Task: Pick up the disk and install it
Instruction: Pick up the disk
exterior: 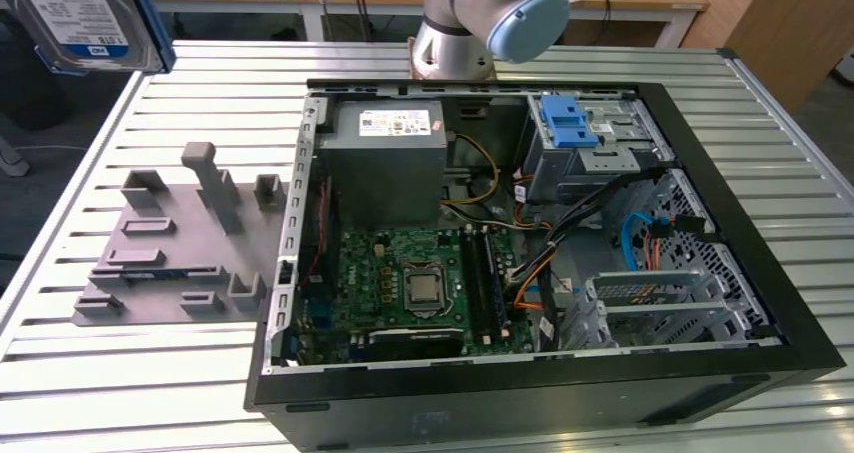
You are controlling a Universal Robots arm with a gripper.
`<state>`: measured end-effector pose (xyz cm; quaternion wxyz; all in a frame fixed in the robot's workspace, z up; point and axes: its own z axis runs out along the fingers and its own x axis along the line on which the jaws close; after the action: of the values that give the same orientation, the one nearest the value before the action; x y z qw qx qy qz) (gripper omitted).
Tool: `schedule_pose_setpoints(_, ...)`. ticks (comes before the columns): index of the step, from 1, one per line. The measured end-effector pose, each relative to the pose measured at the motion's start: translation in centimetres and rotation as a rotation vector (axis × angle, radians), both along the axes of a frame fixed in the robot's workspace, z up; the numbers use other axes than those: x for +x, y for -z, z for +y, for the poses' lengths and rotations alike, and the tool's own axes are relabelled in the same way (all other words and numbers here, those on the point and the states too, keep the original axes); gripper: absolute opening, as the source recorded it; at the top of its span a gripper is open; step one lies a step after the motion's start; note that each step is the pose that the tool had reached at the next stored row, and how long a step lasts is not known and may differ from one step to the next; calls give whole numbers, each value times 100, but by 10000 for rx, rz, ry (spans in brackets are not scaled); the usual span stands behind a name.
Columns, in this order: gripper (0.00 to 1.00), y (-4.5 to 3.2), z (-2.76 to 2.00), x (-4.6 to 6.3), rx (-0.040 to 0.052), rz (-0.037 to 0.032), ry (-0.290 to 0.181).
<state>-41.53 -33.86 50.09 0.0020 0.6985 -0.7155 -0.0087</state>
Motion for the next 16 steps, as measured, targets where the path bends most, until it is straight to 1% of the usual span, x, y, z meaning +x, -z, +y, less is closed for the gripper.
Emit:
schedule_pose_setpoints(6, 36, 0, -112, 51, 0, 5, -1)
schedule_pose_setpoints(9, 36, 0, -150, 105, 0, 12, 0)
schedule_pose_setpoints(13, 36, 0, -189, 221, -1, 26, -1)
schedule_pose_setpoints(16, 36, 0, -228, 279, 0, 28, 0)
